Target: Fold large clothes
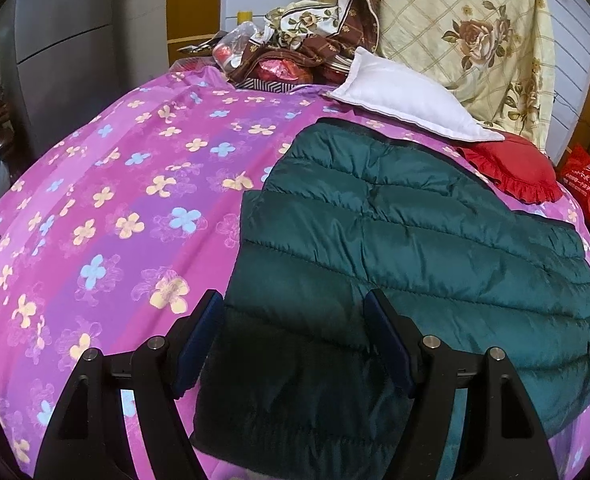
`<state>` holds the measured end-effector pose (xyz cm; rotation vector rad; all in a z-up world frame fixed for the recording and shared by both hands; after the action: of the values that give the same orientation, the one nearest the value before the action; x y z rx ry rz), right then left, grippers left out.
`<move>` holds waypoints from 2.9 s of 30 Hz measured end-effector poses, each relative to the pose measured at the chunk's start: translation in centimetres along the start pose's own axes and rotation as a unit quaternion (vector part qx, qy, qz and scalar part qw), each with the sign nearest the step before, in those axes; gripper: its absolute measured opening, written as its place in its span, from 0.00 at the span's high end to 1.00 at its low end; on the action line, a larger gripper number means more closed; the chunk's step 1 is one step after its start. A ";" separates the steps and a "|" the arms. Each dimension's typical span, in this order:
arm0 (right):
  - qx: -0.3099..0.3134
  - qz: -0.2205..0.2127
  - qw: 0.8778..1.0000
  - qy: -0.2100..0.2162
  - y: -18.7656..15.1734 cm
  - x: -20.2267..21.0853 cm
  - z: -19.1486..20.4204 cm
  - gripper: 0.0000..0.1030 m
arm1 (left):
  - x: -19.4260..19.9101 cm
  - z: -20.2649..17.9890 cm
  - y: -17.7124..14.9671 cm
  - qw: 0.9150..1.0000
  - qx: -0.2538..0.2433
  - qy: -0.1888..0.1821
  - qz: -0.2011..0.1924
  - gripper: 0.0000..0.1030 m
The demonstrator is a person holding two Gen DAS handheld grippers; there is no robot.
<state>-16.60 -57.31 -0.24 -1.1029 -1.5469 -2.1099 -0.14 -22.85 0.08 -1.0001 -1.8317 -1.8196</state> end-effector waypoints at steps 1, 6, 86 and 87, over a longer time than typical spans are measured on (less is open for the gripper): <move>-0.001 -0.001 1.000 0.001 0.0 0.3 0.0 0.13 | 0.2 0.0 0.0 1.000 -0.001 -0.001 -0.001 0.46; -0.021 -0.001 1.000 0.009 -0.1 1.1 -0.5 0.12 | 0.9 0.1 0.0 1.000 0.001 -0.008 -0.004 0.46; -0.057 0.005 0.998 0.031 -8.6 13.3 -4.7 0.19 | 14.9 3.7 -7.3 0.998 -0.039 -0.040 -0.002 0.57; -0.054 -0.001 0.998 0.029 -8.5 13.9 -4.4 0.19 | 15.4 3.5 -7.2 0.998 -0.042 -0.037 -0.008 0.57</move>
<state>-32.94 -55.43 3.59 -1.0661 -1.4235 -2.2293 -14.89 -15.37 5.34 -1.1012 -1.8235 -1.9078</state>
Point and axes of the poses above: each gripper's, at about its wrist camera, not at the fingertips, and x roughly against the way its jaws point, z to its left, y to its top, the point moved 10 cm from there along -x, roughly the way its jaws point, and after that the axes turned 4 degrees about -z, right-handed, at the moved point
